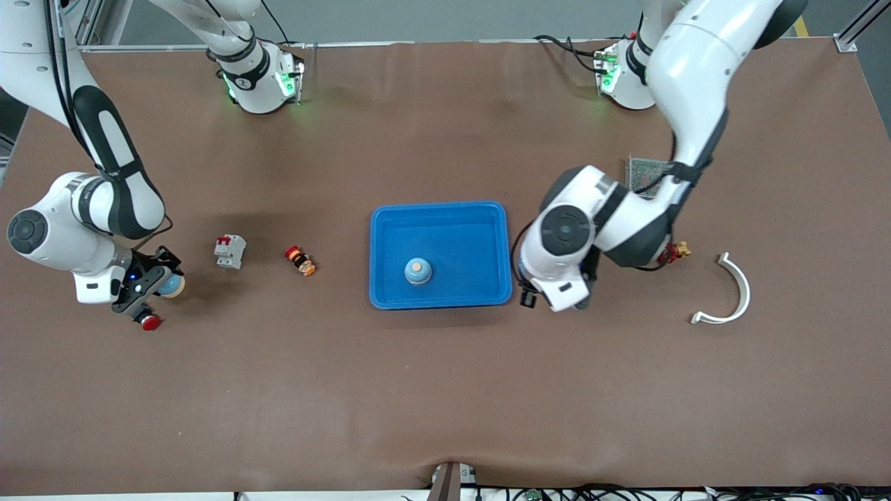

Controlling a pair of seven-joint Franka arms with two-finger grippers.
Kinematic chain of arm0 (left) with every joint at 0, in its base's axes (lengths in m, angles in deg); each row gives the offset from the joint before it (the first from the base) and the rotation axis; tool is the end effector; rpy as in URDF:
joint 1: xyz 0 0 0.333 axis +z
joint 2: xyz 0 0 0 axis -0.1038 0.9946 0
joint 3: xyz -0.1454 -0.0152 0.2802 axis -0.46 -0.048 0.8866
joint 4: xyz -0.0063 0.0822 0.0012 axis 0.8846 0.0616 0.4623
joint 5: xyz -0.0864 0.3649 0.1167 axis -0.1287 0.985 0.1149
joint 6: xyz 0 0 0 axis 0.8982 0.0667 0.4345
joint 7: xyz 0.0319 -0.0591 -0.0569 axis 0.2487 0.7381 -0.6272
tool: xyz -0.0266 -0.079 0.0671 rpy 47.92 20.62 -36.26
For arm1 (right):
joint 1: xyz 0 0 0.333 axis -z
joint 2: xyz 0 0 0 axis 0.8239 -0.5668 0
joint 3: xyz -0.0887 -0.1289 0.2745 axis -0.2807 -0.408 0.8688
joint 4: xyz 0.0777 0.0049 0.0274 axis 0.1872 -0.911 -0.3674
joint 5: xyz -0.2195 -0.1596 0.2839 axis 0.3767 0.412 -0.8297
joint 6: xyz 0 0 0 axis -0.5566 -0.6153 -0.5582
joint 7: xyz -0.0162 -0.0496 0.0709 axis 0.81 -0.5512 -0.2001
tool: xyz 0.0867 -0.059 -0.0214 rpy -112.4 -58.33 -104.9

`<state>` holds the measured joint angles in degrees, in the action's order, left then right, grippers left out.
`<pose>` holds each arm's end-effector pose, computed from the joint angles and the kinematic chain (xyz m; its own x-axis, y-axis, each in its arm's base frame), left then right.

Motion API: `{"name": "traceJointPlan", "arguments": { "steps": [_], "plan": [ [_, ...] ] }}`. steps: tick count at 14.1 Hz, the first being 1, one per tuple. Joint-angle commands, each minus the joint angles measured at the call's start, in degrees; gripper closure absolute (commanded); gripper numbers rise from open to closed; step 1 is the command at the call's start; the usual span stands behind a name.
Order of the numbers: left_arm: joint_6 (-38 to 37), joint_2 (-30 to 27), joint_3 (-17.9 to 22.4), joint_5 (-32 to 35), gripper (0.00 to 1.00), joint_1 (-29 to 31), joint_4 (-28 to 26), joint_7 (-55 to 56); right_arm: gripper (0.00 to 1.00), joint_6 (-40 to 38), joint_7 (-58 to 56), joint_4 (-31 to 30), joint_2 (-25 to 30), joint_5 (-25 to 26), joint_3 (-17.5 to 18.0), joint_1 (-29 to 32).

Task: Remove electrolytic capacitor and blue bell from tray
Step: 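Grasp the second capacitor in the tray with the left gripper, then carry the second capacitor toward the white pipe with the left gripper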

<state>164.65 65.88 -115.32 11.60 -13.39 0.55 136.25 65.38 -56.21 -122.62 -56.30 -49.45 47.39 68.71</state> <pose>0.6218 -0.3354 0.3198 0.3171 0.9468 -0.0558 0.9433 -0.3209 -0.0850 0.5782 -0.1412 0.2099 0.6833 0.7300 -0.0126 0.7294 -0.6833 -0.0337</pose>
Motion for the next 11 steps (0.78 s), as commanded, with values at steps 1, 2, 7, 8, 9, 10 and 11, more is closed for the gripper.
{"name": "traceJointPlan", "arguments": {
  "steps": [1,2,7,8,9,10,11],
  "plan": [
    [-3.8,-2.3,-3.4,-2.8,1.0,6.5,-1.6,-7.3,0.45,1.5,-1.6,-0.7,-0.4,-0.1,1.3,1.8],
    [-6.3,-2.6,-3.5,-2.8,1.0,7.5,-1.6,-10.2,0.45,1.6,-1.6,-0.7,-0.5,-0.1,1.3,1.8],
    [-11.4,-3.7,-3.6,-2.8,1.0,13.8,-1.7,-21.9,0.45,2.2,-1.7,-0.7,-1.5,-0.2,1.4,2.0],
    [-12.0,-3.6,-3.5,-2.8,1.0,15.0,-1.7,-23.4,0.45,2.3,-1.7,-0.7,-1.7,-0.2,1.4,2.1],
    [-12.5,-3.6,-3.5,-2.3,1.0,16.2,-2.2,-24.8,0.45,2.5,-1.7,-0.7,-1.8,-0.2,1.4,2.2],
    [-12.6,-3.6,-3.4,-1.6,1.0,17.3,-3.0,-27.6,0.45,2.5,-1.7,-0.7,-1.9,-0.2,1.4,2.2],
    [-12.6,-3.7,-3.3,-1.3,1.0,18.2,-3.7,-30.3,0.45,2.5,-1.7,-0.7,-2.0,-0.2,1.5,2.2]
  ]
}}
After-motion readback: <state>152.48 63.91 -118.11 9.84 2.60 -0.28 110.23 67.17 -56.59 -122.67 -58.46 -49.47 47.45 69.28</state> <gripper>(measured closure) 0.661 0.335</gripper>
